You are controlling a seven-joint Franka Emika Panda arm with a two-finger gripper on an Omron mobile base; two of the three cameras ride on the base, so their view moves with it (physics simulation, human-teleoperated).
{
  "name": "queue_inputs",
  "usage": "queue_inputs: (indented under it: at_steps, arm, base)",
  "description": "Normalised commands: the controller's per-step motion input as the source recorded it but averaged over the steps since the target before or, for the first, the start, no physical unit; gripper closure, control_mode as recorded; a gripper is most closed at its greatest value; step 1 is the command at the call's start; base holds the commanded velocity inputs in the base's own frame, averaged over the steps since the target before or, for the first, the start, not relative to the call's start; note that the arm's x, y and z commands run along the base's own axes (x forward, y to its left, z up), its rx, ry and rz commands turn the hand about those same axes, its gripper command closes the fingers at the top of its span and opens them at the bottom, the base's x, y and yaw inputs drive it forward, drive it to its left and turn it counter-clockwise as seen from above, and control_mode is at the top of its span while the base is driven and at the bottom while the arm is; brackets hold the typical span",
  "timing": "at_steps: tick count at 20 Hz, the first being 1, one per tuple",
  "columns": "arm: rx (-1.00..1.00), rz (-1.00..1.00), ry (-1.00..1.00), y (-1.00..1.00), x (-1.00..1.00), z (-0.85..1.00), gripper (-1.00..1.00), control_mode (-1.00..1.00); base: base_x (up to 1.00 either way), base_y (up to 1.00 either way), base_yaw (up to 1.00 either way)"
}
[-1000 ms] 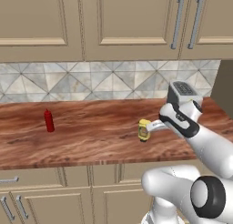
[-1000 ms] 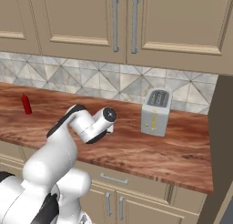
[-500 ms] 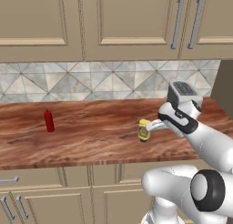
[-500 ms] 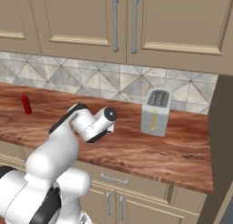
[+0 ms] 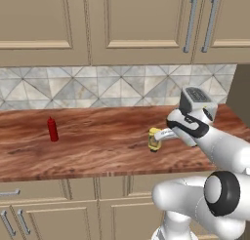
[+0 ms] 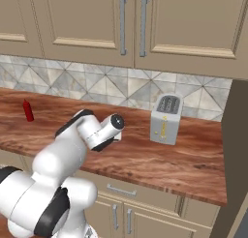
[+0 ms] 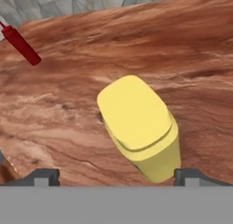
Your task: Place the mustard and ketchup from the counter to the top shelf of the fridge. If the existing items in the fridge are on the top shelf, move them to other shelves.
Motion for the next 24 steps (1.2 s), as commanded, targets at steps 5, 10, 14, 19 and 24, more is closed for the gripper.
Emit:
queue_inputs:
  at_steps: [5,10,14,19,24]
  arm:
    - [0.00,0.00,0.00,0.00,0.19,-0.05,-1.00,-1.00]
    - [0.00,0.00,0.00,0.00,0.14,-0.05,-1.00,-1.00]
    - [0.00,0.00,0.00,0.00,0.10,-0.07,-1.00,-1.00]
    - [0.00,0.00,0.00,0.00,0.10,-0.08,-1.00,-1.00]
    - [0.00,0.00,0.00,0.00,0.05,-0.11,-1.00,-1.00]
  base:
    - [0.00,0.00,0.00]
    - [0.00,0.00,0.00]
    - [0.00,0.00,0.00]
    - [0.00,0.00,0.00]
    - [0.00,0.00,0.00]
